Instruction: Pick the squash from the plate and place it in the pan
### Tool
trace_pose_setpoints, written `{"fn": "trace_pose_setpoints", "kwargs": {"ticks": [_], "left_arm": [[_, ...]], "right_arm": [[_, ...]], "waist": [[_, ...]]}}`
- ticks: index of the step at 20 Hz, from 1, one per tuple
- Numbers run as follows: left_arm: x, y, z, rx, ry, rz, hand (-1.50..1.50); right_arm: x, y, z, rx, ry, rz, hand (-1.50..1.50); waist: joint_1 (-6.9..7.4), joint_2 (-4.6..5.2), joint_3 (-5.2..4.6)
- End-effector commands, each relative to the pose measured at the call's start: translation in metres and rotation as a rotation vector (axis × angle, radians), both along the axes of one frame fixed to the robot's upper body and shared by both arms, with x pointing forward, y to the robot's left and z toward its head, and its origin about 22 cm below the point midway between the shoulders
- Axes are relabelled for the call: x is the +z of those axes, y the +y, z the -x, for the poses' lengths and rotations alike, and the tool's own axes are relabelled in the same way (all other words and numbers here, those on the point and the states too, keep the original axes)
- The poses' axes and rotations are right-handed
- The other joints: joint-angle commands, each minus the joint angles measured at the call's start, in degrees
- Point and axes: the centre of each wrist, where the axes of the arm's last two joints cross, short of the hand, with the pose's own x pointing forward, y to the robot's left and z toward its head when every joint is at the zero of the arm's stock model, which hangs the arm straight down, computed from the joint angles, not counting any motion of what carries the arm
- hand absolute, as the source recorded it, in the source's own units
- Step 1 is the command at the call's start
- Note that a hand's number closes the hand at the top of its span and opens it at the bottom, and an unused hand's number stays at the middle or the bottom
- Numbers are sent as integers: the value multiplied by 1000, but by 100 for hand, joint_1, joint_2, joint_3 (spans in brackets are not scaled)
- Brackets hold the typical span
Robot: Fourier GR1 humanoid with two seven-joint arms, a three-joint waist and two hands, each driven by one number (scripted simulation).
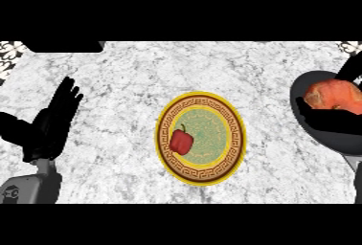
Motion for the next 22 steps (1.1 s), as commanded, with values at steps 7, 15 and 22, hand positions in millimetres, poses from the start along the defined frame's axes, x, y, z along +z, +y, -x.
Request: {"fn": "trace_pose_setpoints", "kwargs": {"ticks": [7,15,22], "left_arm": [[4,-8,-4,-4,-6,-2,0],[9,-16,3,-32,-5,7,0],[1,-12,-11,-32,-14,4,0]], "right_arm": [[-50,-135,-34,-65,-60,-96,150],[-96,-180,-73,24,-12,-132,150],[-157,-171,-96,9,83,-82,150]], "waist": [[42,20,5],[128,34,7],[138,51,6]]}}
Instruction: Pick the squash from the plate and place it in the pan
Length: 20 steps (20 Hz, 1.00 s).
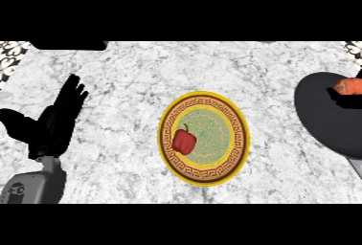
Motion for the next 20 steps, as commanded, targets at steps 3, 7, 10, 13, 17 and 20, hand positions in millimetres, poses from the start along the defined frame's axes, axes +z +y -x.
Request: {"fn": "trace_pose_setpoints", "kwargs": {"ticks": [3,7,10,13,17,20], "left_arm": [[11,10,-9,-19,-5,-2,0],[2,-6,-7,-1,-17,-14,0],[9,4,-5,4,-12,-6,0],[8,-6,-2,2,11,-7,0],[-3,-5,8,0,3,-4,0],[-2,1,-1,26,-5,19,0]], "right_arm": [[-34,-19,-4,-150,125,-143,150],[-43,-33,0,-130,208,-221,-150],[-61,-35,7,-67,227,-250,-150],[-54,-45,10,-56,101,-313,-150],[-54,-69,31,-32,-83,-457,-150],[-44,-83,37,-14,-142,-623,-150]], "waist": [[79,38,7],[41,25,6],[25,11,5],[50,19,12],[-41,-12,13],[-126,-21,4]]}}
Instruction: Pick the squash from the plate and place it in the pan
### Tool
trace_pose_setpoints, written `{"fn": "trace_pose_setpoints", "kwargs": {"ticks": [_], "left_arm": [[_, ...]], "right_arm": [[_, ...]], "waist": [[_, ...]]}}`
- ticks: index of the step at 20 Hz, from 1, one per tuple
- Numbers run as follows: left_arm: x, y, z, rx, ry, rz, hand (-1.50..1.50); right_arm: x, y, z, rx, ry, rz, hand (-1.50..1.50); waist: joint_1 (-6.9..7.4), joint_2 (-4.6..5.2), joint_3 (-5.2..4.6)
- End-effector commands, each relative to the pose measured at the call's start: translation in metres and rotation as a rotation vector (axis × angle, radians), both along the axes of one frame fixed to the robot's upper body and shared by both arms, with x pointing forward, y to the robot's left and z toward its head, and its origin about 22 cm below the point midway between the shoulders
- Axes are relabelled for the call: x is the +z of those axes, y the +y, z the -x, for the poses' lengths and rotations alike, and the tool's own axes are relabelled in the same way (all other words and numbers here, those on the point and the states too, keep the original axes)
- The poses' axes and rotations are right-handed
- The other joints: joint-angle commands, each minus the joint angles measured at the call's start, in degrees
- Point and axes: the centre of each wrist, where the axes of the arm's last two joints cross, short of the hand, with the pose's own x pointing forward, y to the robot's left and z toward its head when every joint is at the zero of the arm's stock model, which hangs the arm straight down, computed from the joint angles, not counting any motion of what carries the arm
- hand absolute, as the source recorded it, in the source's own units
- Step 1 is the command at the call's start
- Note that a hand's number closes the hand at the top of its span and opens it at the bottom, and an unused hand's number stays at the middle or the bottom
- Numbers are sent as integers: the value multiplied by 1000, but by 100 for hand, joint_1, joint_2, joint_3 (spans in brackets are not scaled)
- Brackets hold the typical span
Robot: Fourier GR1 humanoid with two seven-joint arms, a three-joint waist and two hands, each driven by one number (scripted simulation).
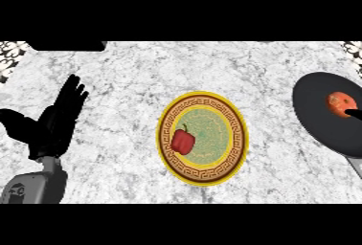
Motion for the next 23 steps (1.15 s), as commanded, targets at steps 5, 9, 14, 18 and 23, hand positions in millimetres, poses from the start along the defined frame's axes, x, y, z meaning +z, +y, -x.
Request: {"fn": "trace_pose_setpoints", "kwargs": {"ticks": [5,9,14,18,23], "left_arm": [[-4,-2,7,-4,8,-12,0],[-4,10,8,32,0,1,0],[5,7,-5,24,2,-4,0],[7,-4,-2,13,-4,-10,0],[-9,8,-5,20,3,4,0]], "right_arm": [[30,-81,73,1,-193,-298,-150],[19,-107,124,84,-248,-413,-150],[20,-124,163,133,-241,-427,-150],[19,-131,184,134,-255,-419,-150],[3,-126,194,124,-227,-394,-150]], "waist": [[-94,-10,3],[-166,-42,-3],[-69,-13,-1],[-74,-16,3],[-73,-13,-3]]}}
